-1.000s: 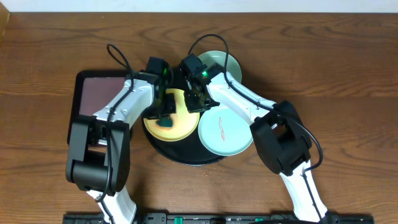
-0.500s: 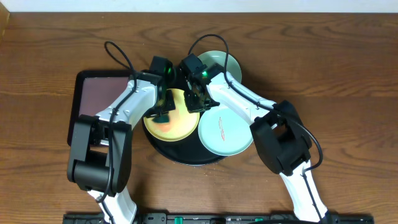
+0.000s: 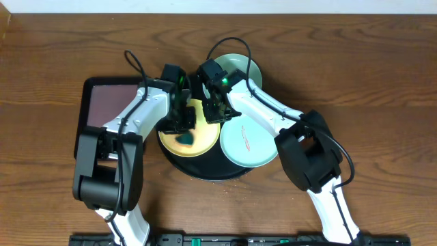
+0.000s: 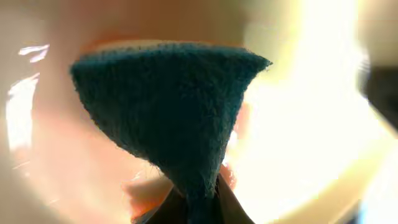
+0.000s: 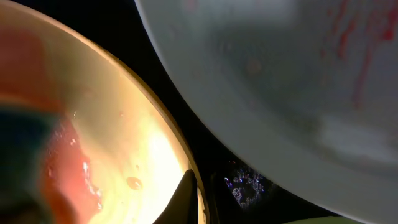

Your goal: Clean dirty plates on tray and stack at the side

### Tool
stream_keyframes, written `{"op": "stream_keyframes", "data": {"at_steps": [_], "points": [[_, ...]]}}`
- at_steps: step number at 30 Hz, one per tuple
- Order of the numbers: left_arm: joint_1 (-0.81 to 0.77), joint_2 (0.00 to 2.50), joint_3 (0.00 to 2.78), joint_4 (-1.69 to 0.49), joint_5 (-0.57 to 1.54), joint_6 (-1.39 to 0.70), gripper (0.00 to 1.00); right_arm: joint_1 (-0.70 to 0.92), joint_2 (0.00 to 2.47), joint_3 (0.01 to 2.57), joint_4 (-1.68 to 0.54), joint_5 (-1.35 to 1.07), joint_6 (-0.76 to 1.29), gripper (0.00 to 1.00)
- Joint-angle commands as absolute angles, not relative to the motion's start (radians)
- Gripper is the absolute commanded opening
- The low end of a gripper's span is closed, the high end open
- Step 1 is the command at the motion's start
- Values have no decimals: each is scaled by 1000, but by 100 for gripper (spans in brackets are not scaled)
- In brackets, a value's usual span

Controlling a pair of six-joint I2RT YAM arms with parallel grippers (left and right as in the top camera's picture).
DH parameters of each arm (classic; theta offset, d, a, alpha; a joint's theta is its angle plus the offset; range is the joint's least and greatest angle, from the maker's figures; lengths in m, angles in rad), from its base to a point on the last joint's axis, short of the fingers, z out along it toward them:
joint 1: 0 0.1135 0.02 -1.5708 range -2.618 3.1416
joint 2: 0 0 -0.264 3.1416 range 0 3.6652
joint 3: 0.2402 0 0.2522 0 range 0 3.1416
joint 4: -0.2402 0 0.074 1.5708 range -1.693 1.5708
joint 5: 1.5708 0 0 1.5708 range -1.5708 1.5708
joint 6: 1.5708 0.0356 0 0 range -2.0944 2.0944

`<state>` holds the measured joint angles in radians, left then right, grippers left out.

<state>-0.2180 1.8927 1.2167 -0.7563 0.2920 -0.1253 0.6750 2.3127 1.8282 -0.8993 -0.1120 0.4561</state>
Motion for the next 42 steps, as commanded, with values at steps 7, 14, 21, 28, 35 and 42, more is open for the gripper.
{"op": "stream_keyframes", "data": {"at_steps": [7, 14, 21, 28, 35, 42], "points": [[-218, 1906, 1208, -604, 30, -260, 7, 660, 2342, 1829, -911, -80, 455, 4], [-218, 1877, 1277, -695, -284, -449, 7, 660, 2342, 1829, -921, -79, 455, 1], [-213, 1785, 1444, -920, -272, -398, 7, 660, 2342, 1829, -923, -80, 455, 1], [-109, 1703, 1536, -1088, -127, -308, 8, 659, 2341, 1829, -907, -237, 345, 1], [94, 1665, 1536, -1129, -86, -284, 8, 629, 2307, 1833, -903, -451, 227, 1], [234, 1665, 1536, -1128, -86, -284, 7, 573, 2212, 1833, -925, -440, 226, 1]]}}
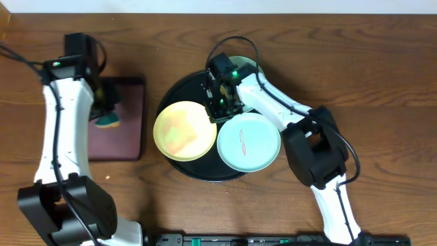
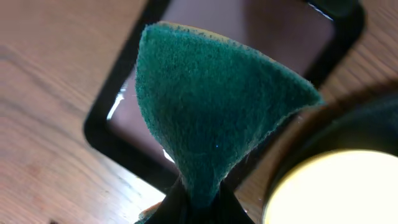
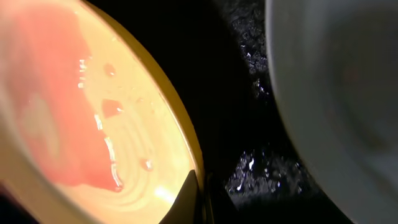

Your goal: Clean dirty plates on tray and stack at the side

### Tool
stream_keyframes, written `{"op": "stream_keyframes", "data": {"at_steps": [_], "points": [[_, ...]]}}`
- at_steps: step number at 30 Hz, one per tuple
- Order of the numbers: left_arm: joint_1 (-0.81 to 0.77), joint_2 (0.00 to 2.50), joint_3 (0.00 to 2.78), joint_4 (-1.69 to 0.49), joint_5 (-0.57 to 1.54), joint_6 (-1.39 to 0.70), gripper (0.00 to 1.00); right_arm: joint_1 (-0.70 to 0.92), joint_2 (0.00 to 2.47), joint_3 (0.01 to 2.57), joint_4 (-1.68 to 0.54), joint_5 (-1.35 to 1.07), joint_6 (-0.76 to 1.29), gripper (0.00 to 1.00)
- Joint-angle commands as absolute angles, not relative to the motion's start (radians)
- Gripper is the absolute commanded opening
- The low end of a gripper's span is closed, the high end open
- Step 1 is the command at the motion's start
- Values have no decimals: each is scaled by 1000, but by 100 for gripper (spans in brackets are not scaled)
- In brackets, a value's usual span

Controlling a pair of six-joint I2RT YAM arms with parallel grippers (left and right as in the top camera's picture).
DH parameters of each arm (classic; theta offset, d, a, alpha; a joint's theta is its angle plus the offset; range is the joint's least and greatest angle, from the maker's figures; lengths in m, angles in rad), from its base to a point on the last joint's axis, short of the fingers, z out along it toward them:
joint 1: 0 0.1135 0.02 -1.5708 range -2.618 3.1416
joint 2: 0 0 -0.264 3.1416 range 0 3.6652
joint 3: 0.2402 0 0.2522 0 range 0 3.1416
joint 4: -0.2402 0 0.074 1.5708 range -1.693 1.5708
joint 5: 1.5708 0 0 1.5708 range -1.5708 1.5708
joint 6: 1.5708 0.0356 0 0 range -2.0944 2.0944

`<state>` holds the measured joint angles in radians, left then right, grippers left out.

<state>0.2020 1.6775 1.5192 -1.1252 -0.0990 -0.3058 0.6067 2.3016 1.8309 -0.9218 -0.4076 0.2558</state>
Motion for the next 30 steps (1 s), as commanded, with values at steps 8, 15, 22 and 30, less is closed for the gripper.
{"op": "stream_keyframes", "data": {"at_steps": [8, 15, 22, 30], "points": [[292, 1666, 1534, -1113, -87, -284, 7, 609, 2102, 1833, -979, -50, 227, 1], [292, 1666, 1527, -1090, -88, -285, 8, 734, 2074, 1833, -1004, 357, 231, 1], [292, 1666, 1526, -1087, -90, -285, 7, 889, 2048, 1833, -1007, 725, 231, 1], [292, 1666, 1526, -1088, -90, -285, 8, 968, 2011, 1833, -985, 867, 231, 1]]}}
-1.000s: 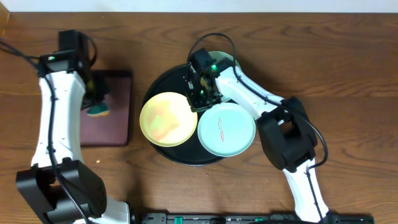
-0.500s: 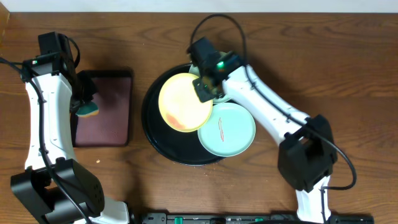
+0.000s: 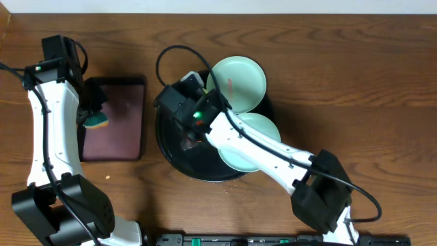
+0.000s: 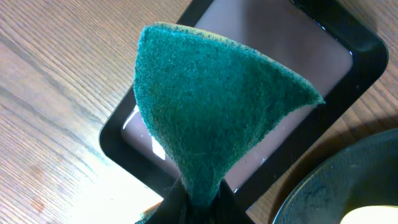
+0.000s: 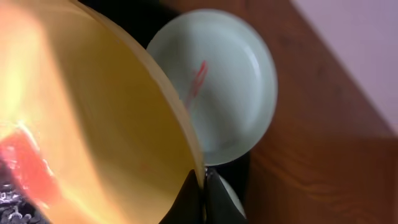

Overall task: Clean dirty plates on tray and stack at the side
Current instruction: 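Carry yellow plate right and set it on the table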

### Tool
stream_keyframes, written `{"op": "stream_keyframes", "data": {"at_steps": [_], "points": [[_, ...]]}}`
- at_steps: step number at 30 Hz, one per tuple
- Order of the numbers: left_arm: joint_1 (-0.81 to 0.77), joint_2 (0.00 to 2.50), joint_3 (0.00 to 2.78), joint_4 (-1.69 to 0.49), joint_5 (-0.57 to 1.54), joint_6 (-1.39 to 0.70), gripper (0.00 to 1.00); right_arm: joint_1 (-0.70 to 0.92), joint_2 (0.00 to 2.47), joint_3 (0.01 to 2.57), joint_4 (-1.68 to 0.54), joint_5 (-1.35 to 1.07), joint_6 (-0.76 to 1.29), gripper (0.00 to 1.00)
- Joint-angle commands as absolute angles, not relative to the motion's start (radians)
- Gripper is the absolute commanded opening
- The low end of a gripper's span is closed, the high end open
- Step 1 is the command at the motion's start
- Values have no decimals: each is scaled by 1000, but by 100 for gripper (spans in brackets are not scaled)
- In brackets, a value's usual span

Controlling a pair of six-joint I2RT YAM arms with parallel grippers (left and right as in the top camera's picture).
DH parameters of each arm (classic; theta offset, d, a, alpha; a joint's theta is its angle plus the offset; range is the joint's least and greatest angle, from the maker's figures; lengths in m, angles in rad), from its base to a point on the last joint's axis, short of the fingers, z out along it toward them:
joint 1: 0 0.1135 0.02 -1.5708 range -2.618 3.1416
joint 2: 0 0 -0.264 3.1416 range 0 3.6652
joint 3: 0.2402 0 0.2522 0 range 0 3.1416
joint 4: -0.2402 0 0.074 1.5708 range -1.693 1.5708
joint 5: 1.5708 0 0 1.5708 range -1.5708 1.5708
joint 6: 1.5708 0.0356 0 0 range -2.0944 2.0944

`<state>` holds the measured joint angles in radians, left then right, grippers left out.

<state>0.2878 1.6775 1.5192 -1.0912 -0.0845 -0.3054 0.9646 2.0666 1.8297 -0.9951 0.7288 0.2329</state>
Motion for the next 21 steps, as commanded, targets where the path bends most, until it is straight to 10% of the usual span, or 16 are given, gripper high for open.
{"op": "stream_keyframes", "data": {"at_steps": [1, 21], "points": [[291, 1666, 1526, -1088, -90, -285, 7, 971, 2006, 1833, -980, 892, 231, 1], [291, 1666, 1526, -1096, -90, -285, 7, 1158, 1924, 1833, -897, 1426, 219, 1]]}}
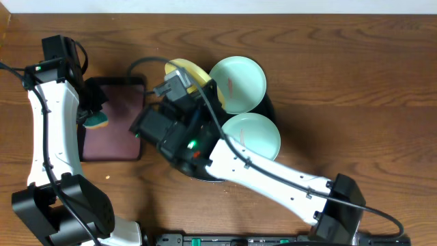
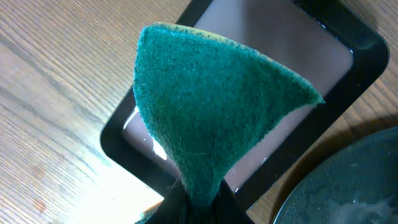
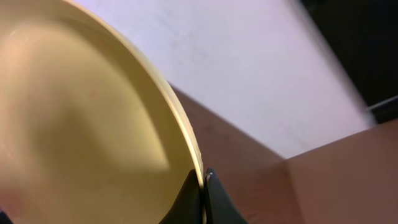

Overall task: Clean dirty plates on tray and stack at the side
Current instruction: 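Carry yellow plate right and set it on the table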

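Observation:
My right gripper (image 3: pixel 202 180) is shut on the rim of the yellow plate (image 3: pixel 81 124), holding it tilted high above the table. In the overhead view only the plate's edge (image 1: pixel 181 68) shows behind the raised right arm. Two mint green plates lie on the round black tray (image 1: pixel 198 176): the far one (image 1: pixel 237 83) has a red streak, and the near one (image 1: pixel 254 135) is partly covered by the arm. My left gripper (image 2: pixel 199 200) is shut on the green sponge (image 2: pixel 211 106), over the left edge of the rectangular tray (image 1: pixel 116 113).
The rectangular tray (image 2: pixel 298 56) has a black rim and a dark red floor, and stands left of the round tray (image 2: pixel 354 186). Bare brown wood surrounds both trays. The right arm spans the middle of the overhead view.
My right arm has risen further with the yellow plate, which now sits higher and more to the back left of the round tray. The left gripper and sponge have not moved.
First my left gripper pressed the sponge on the red-smeared yellow plate while the right gripper pinched its rim. Then the sponge was at the rectangular tray, the plate still flat. Then the right gripper held the plate tilted off the tray, and now higher.

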### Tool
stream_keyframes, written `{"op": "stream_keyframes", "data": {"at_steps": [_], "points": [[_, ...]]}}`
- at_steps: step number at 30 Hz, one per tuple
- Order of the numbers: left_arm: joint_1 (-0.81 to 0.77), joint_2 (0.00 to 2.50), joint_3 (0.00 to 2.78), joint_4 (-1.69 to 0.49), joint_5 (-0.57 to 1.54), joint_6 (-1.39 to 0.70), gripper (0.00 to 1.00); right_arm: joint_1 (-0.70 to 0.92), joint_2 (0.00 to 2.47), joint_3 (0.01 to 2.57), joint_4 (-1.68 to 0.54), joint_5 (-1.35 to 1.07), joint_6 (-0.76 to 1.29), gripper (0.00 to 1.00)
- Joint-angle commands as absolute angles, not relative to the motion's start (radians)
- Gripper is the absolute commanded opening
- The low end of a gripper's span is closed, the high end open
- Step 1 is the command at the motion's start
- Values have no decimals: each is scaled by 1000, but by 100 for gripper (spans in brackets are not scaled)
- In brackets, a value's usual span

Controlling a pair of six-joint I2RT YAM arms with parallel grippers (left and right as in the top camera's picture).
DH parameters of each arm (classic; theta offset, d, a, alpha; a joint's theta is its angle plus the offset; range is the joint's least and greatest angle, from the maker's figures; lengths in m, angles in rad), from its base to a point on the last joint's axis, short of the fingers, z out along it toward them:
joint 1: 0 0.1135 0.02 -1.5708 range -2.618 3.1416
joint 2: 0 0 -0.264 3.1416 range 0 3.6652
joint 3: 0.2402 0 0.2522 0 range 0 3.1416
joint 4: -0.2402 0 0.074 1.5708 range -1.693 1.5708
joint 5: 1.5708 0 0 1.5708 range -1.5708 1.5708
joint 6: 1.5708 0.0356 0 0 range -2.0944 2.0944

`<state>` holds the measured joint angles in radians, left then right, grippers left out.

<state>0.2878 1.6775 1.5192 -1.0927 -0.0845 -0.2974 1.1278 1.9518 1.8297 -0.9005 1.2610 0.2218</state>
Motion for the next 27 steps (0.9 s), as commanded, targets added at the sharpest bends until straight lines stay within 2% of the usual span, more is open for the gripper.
{"op": "stream_keyframes", "data": {"at_steps": [1, 5, 9, 19, 22, 27], "points": [[291, 1666, 1526, -1096, -90, -285, 7, 1165, 1924, 1833, -897, 1433, 219, 1], [291, 1666, 1526, -1097, -90, -285, 7, 1180, 1924, 1833, -899, 1419, 220, 1], [291, 1666, 1526, -1098, -90, -285, 7, 1164, 1924, 1833, -910, 1290, 221, 1], [291, 1666, 1526, -1098, -89, -285, 7, 954, 1921, 1833, -933, 570, 250, 1], [291, 1666, 1526, -1098, -89, -285, 7, 834, 1901, 1833, -933, 263, 250, 1], [291, 1666, 1526, -1098, -89, -285, 7, 621, 1848, 1833, -953, -52, 250, 1]]}}
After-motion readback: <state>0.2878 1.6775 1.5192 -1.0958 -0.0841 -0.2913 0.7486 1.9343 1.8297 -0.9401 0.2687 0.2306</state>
